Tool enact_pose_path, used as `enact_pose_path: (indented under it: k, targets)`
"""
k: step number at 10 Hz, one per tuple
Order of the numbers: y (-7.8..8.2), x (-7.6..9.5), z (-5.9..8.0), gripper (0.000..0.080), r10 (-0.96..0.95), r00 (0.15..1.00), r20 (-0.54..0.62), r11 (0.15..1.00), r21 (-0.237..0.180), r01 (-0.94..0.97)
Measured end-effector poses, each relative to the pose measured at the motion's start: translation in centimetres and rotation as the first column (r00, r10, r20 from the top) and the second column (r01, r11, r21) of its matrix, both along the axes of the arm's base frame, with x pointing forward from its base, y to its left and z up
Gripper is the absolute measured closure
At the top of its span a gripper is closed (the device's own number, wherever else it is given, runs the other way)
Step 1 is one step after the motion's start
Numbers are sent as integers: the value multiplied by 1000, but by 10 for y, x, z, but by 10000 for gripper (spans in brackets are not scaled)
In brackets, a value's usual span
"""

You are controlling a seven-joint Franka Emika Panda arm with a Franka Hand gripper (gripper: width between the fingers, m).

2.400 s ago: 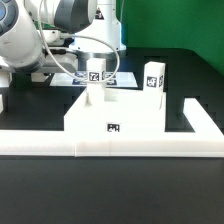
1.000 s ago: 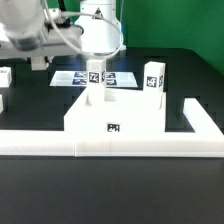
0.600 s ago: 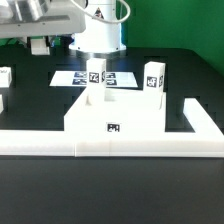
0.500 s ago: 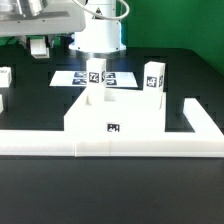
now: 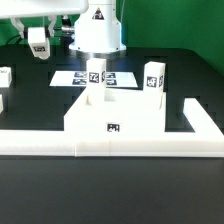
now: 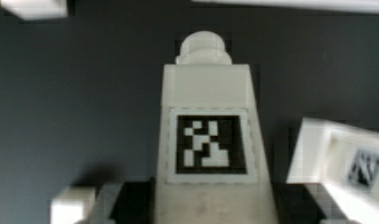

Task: Assemble square table

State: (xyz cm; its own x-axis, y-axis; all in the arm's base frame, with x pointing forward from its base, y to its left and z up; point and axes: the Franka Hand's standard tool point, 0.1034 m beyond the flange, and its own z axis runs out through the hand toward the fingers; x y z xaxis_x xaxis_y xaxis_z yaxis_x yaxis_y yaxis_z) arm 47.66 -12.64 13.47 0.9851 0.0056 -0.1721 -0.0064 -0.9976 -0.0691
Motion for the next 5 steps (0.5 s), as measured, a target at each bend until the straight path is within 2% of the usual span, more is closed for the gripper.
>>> enact_pose_path:
  k: [1, 2, 3, 5]
  targets:
    - [14, 22, 6, 503, 12, 995, 100, 999, -41, -8]
    - [30, 29, 11, 503, 61, 983, 172, 996, -75, -49]
    - [26, 23, 7, 503, 61, 977, 204, 997, -64, -49]
    - [16, 28, 7, 503, 71, 937, 342, 994, -104, -37]
